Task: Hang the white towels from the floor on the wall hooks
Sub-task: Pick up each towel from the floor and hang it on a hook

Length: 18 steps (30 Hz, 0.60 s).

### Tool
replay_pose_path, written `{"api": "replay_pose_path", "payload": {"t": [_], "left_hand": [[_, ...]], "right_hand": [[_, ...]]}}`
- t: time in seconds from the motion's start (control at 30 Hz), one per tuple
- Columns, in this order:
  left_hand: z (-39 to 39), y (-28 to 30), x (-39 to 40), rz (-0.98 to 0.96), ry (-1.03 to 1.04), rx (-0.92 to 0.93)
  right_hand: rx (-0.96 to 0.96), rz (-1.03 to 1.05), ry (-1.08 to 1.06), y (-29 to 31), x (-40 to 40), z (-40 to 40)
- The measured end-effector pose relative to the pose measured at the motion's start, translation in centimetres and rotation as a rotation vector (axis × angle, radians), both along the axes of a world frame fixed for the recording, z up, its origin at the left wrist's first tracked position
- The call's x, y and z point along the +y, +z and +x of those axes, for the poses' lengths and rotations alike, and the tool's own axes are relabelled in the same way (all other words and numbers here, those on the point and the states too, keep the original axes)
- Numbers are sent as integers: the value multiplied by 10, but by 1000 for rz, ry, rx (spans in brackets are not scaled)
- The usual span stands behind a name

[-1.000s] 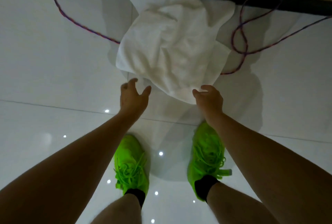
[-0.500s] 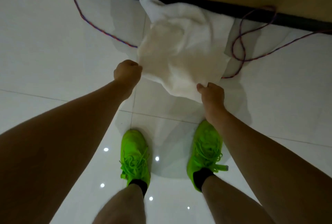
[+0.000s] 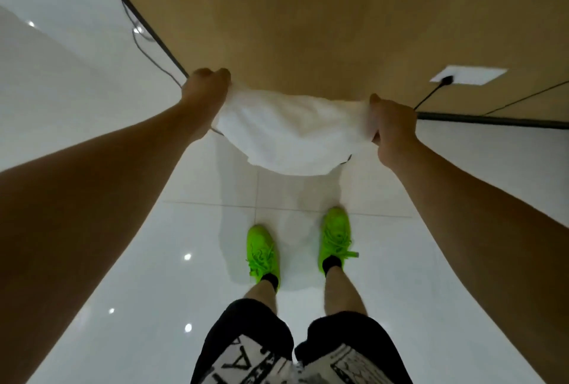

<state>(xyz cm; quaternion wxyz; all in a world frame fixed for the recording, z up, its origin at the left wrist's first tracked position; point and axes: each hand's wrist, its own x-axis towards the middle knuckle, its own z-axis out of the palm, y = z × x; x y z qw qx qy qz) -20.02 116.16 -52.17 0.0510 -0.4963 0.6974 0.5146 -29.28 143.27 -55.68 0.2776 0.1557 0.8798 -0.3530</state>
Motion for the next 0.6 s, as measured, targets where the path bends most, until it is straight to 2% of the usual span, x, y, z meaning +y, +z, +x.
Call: {"api": "replay_pose_path", "payload": {"t": [0.1, 0.17, 0.23, 0.33, 0.43, 0.6], "left_hand": [[3, 98, -8, 188, 63, 130], [13, 152, -11, 309, 64, 181], [23, 205, -5, 362, 55, 237], [44, 270, 13, 461, 71, 352], [69, 322, 40, 458, 63, 452], [103, 393, 94, 345, 64, 604]], "right_hand": [[61, -199, -187, 92, 1, 0], [24, -323, -289, 144, 8, 6], [-35, -539, -443, 197, 16, 11], [35, -711, -386, 267, 40, 21], [48, -896, -306, 328, 72, 34], [67, -867, -184, 406, 126, 54]]}}
